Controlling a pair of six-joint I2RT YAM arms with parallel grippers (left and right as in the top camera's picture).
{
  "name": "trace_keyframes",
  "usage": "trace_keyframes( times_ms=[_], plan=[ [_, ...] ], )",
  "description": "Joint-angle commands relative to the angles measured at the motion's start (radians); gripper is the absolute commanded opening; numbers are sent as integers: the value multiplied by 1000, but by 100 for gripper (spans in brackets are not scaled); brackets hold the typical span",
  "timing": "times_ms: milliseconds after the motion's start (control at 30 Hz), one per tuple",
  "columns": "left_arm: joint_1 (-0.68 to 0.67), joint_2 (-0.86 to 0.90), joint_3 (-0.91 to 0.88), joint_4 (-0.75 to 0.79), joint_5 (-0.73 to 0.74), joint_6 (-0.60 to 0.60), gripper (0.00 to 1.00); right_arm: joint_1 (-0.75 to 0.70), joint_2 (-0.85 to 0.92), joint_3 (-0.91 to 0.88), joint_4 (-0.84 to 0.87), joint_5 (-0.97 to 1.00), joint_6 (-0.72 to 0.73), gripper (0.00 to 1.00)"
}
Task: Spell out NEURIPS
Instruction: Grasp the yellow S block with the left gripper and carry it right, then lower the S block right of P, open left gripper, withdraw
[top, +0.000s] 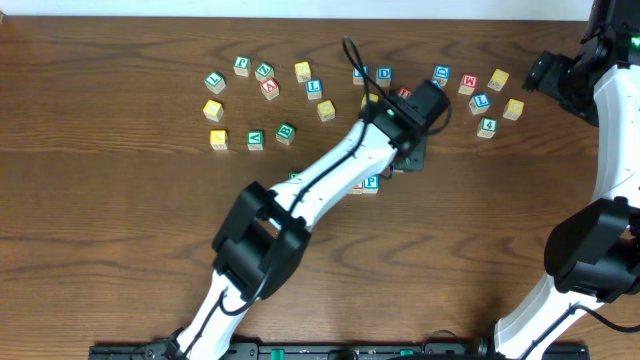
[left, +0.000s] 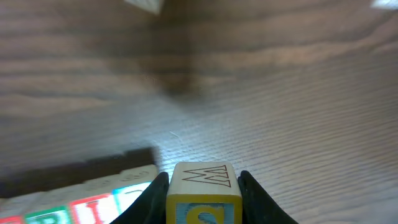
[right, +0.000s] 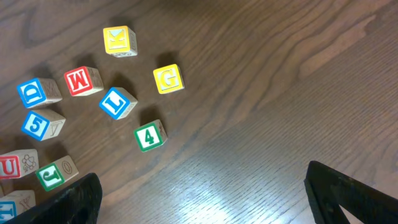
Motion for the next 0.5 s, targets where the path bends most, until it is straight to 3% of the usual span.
trace_keyframes(
  times_ms=[0, 467],
  plan=[
    [-19, 39, -12, -1, 2, -40, 29, -1, 8, 16, -4, -3, 13, 99],
    [-23, 93, -16, 8, 2, -127, 29, 0, 8, 2, -13, -3, 14, 99]
  ],
)
